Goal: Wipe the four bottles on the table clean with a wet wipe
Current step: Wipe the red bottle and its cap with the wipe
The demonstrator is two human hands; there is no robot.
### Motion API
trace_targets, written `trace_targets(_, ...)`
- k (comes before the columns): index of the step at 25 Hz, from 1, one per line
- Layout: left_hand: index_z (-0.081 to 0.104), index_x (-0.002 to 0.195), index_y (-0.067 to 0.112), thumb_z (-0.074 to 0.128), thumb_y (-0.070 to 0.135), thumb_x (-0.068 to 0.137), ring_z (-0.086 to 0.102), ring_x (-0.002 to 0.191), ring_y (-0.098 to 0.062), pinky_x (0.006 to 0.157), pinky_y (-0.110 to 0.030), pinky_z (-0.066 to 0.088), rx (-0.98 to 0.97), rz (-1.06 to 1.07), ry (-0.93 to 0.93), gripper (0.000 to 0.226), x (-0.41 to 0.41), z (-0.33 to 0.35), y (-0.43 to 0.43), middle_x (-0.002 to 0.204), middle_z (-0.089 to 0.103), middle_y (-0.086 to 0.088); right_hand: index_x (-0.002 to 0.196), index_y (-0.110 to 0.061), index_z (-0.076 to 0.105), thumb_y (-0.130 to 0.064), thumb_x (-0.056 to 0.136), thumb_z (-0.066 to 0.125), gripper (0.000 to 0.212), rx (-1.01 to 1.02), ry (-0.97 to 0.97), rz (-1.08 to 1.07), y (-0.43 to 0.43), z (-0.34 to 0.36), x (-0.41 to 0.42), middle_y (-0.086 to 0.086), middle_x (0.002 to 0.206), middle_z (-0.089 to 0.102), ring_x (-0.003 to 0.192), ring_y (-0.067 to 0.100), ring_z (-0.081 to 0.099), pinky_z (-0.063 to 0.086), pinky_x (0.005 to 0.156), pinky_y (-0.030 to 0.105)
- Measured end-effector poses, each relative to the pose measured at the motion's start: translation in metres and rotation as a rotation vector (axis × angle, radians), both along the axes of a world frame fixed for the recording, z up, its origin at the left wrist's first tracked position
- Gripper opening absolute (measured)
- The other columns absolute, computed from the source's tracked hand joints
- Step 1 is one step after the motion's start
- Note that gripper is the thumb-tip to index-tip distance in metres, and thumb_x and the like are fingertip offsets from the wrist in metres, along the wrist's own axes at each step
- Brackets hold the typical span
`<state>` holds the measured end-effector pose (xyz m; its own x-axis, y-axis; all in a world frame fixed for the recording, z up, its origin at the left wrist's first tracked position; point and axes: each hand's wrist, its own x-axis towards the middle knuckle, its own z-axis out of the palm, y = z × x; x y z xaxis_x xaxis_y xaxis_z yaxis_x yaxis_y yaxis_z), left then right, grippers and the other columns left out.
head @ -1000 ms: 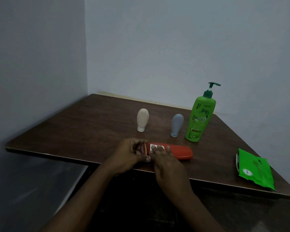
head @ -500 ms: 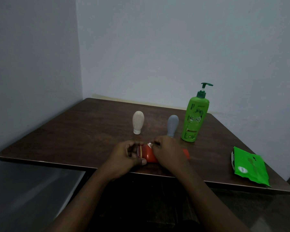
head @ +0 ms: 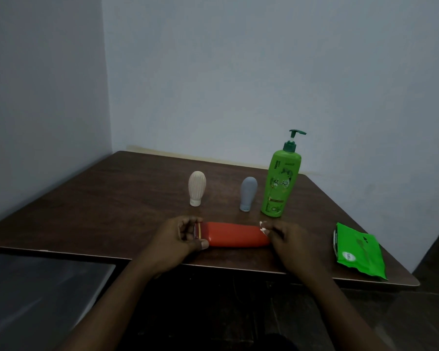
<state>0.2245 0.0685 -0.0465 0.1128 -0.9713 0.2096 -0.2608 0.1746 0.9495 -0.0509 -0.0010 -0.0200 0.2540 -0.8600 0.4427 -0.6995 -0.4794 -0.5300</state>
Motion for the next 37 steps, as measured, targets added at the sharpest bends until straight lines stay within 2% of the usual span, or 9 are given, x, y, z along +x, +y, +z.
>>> trace_targets(4,0.074,0.106,0.015,0.079,0.019,0.089,0.075,0.093,-0.036,0.093,-0.053,0.057,0.007,-0.001,0.039,0.018,0.002,0.003,-0.003,0.097,0.078,-0.016,0.119,-0.021,0.069,-0.009,0.09,0.064,0.032,-0.186,-0.029,-0.077,0.019,-0.024,0.01,-0.001,0.116,0.071,0.106,0.015,0.067,0.048,0.091,0.022)
trace_targets(10,0.075,0.094,0.009,0.065,0.039,0.098,0.073,0.081,-0.037,0.075,-0.04,0.048,0.031,-0.036,-0.034,0.032,0.003,0.003,0.0,0.085,0.078,-0.013,0.129,-0.012,0.062,-0.009,0.087,0.045,0.045,-0.427,0.23,0.043,0.049,-0.044,0.046,0.006,0.137,0.058,0.13,0.02,0.052,0.036,0.112,0.032)
trace_targets(16,0.076,0.093,0.006,0.069,0.045,0.093,0.069,0.076,-0.028,0.077,-0.041,0.047,0.025,-0.079,0.002,0.04,-0.001,0.005,-0.001,0.087,0.077,-0.019,0.128,-0.012,0.061,-0.002,0.077,0.059,0.051,-0.488,0.28,0.256,0.061,-0.025,0.076,0.005,0.137,0.059,0.131,0.017,0.049,0.026,0.117,0.026)
trace_targets(20,0.074,0.104,0.009,0.073,0.036,0.092,0.072,0.095,-0.045,0.084,-0.048,0.056,0.033,-0.065,-0.019,0.029,0.002,0.001,-0.008,0.095,0.079,-0.015,0.124,-0.017,0.063,-0.006,0.084,0.055,0.042,-0.323,0.14,0.037,0.047,-0.021,0.039,0.005,0.119,0.069,0.11,0.02,0.065,0.05,0.097,0.03)
trace_targets(23,0.073,0.115,0.02,0.082,0.016,0.086,0.075,0.089,-0.023,0.086,-0.036,0.057,0.008,-0.057,-0.016,0.03,0.001,-0.001,-0.006,0.097,0.078,-0.007,0.11,-0.022,0.066,-0.015,0.091,0.057,0.022,-0.169,0.103,-0.155,0.028,-0.019,0.008,0.005,0.093,0.072,0.083,0.023,0.067,0.053,0.069,0.035)
trace_targets(27,0.068,0.123,0.019,0.085,-0.008,0.074,0.075,0.099,-0.016,0.084,-0.023,0.06,-0.013,-0.057,-0.009,0.059,-0.001,0.0,0.0,0.11,0.077,-0.003,0.101,-0.019,0.067,-0.023,0.095,0.055,0.015,-0.017,-0.027,-0.219,0.008,-0.011,0.011,0.007,0.092,0.071,0.085,0.025,0.065,0.052,0.072,0.039)
trace_targets(31,0.068,0.124,0.019,0.086,-0.012,0.068,0.073,0.102,-0.015,0.079,-0.018,0.058,-0.037,-0.057,-0.007,0.067,0.001,0.001,0.001,0.114,0.075,-0.004,0.091,-0.019,0.063,-0.015,0.089,0.05,0.014,-0.138,0.037,-0.168,0.011,-0.004,0.049,0.008,0.087,0.066,0.081,0.027,0.063,0.046,0.065,0.033)
trace_targets(34,0.07,0.121,0.021,0.088,-0.013,0.065,0.075,0.102,-0.019,0.083,-0.027,0.062,-0.028,-0.038,0.01,0.068,0.005,-0.002,-0.002,0.113,0.076,-0.007,0.106,-0.021,0.062,-0.015,0.088,0.048,0.023,-0.181,0.113,-0.035,0.031,-0.006,0.091,0.003,0.105,0.067,0.099,0.021,0.063,0.05,0.083,0.033)
trace_targets(37,0.069,0.12,0.014,0.085,-0.02,0.064,0.077,0.1,-0.027,0.083,-0.035,0.064,-0.025,-0.029,0.044,0.068,0.003,-0.006,-0.007,0.109,0.078,-0.009,0.128,-0.013,0.057,-0.012,0.081,0.053,0.047,-0.251,0.141,0.168,0.044,-0.013,0.113,0.007,0.133,0.06,0.127,0.021,0.053,0.031,0.115,0.03)
